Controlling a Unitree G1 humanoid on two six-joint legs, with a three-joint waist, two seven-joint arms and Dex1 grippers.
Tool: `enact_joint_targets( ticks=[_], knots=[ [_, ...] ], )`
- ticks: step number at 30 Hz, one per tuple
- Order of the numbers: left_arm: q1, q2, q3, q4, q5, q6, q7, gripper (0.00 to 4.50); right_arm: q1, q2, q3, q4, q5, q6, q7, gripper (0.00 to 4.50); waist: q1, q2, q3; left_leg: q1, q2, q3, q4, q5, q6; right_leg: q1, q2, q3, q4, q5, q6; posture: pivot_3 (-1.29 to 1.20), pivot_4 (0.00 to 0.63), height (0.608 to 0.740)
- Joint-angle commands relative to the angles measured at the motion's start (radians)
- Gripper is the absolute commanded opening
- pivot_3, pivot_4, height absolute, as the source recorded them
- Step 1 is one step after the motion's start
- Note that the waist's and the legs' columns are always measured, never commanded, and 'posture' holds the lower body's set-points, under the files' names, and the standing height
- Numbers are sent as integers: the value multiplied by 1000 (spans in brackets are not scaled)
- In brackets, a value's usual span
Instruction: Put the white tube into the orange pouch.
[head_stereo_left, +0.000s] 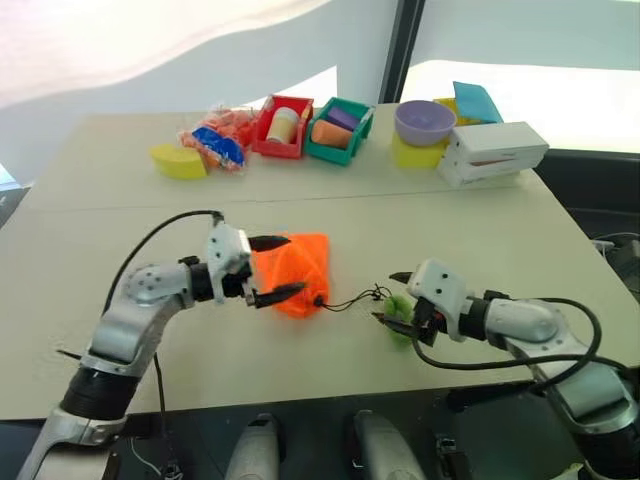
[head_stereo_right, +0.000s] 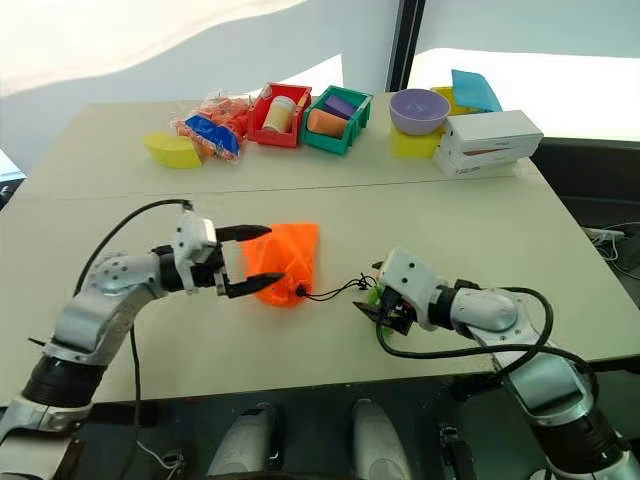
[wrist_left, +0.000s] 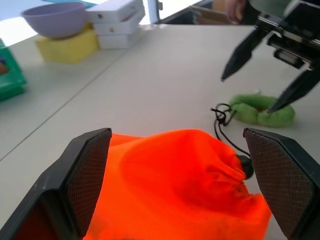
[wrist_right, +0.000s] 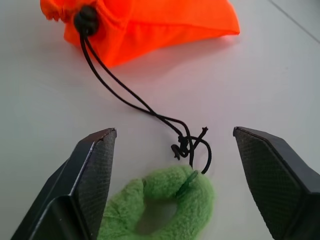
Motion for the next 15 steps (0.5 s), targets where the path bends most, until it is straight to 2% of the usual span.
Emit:
enact_joint_targets(
  ticks=[1, 6, 9, 15],
  knots=[
    [32, 3, 143, 35, -15, 20, 98, 4500, 7, 44, -94, 38, 24, -79, -34, 3930, 0, 0, 0, 0, 0, 0, 0, 0, 0, 0, 0, 0, 0, 0, 0, 0, 150, 740],
    [116, -33, 212, 103, 72, -39, 228, 4500, 43, 109, -202, 189, 70, -176, -37, 3930, 3, 0, 0, 0, 0, 0, 0, 0, 0, 0, 0, 0, 0, 1, -1, 0, 150, 740],
    [205, -77, 232, 126, 123, -73, 307, 4500, 77, 112, -244, 293, 88, -222, -3, 3930, 3, 0, 0, 0, 0, 1, 0, 0, 0, 1, -1, 0, -1, 2, -3, 0, 150, 740],
    [267, -112, 229, 115, 164, -105, 351, 4500, 76, 127, -236, 351, 100, -261, 19, 3930, 2, 0, 0, 1, 0, 1, 0, 0, 0, 0, 0, 0, 0, 1, -2, 0, 150, 740]
  ],
)
